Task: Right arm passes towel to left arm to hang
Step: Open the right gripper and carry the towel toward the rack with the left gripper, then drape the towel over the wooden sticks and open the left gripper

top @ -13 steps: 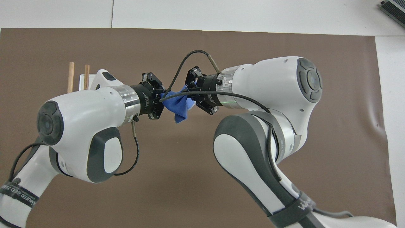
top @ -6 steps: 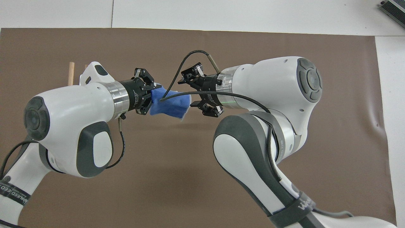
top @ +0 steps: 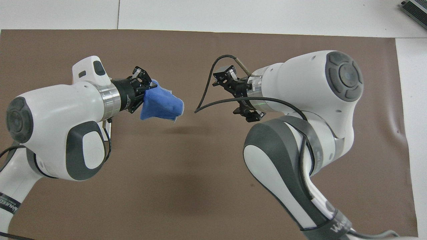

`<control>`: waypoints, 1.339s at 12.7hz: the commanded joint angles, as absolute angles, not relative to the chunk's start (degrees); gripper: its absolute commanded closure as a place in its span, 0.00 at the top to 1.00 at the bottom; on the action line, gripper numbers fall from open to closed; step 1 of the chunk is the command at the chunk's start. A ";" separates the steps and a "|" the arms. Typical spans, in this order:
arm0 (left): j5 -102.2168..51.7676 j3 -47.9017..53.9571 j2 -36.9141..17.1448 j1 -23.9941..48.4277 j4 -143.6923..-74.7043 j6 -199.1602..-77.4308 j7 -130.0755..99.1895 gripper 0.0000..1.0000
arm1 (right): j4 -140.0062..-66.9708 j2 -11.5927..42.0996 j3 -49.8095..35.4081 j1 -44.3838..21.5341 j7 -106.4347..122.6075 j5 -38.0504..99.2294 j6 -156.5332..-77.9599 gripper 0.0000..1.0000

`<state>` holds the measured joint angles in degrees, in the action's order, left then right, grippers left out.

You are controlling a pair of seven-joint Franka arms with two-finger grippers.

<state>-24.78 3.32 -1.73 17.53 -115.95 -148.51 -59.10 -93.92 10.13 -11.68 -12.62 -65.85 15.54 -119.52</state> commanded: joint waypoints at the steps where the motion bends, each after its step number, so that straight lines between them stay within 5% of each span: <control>1: -25.22 3.69 -2.28 12.33 -116.37 -149.85 -54.94 0.00 | -95.62 6.34 -12.22 -7.40 -60.05 13.80 -113.75 1.00; 9: -25.22 3.69 -2.20 -3.24 -117.07 -149.15 -52.65 0.00 | -95.01 3.78 -12.13 4.65 -32.48 1.94 -102.22 1.00; 17: -25.31 3.69 -1.32 -9.74 -122.07 -150.12 -53.79 0.00 | -94.57 3.69 -12.39 4.83 -23.91 -7.19 -102.39 1.00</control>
<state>-24.78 3.02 -2.65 -7.47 -119.60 -148.82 -53.64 -94.06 4.82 -11.72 4.15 -25.54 -4.24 -102.76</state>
